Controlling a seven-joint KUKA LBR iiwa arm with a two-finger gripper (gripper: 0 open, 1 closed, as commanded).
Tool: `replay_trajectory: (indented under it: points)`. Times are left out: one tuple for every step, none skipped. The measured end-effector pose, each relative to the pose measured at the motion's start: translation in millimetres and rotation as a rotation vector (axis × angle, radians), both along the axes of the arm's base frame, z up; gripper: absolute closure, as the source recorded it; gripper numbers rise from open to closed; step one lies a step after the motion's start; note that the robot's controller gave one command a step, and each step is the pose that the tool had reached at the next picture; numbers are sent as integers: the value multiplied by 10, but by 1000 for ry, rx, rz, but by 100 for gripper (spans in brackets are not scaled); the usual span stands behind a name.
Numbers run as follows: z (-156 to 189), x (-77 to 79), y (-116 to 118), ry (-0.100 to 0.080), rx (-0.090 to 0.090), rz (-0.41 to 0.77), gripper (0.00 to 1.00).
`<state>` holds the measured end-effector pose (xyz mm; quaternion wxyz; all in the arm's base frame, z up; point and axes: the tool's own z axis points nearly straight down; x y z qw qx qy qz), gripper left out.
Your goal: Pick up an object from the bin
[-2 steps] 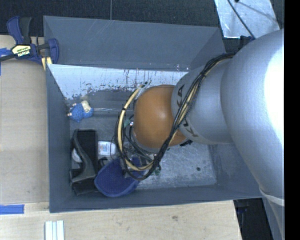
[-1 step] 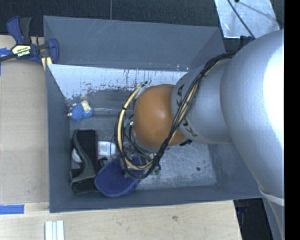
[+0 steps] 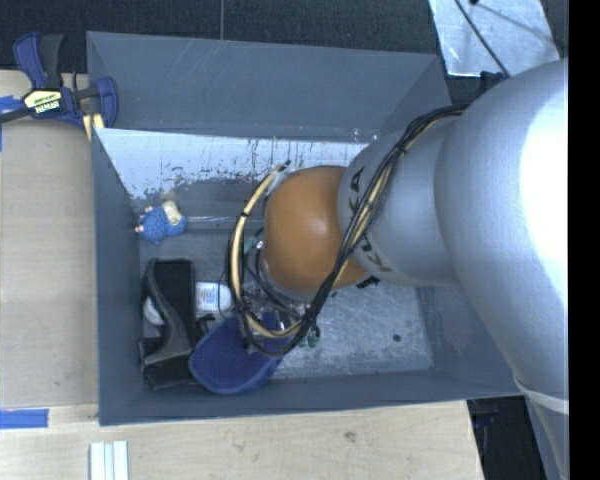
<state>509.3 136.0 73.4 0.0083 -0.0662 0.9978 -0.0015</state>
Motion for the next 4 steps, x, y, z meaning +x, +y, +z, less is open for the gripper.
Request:
replay_trajectory:
  points:
    - [597,-143,41,5,4,10,100]
    - [557,-158,40,12,3,9,0]
    - [1338,138,-576,7,-4,366,0]
    - [408,-41,-142,22,0,399,0]
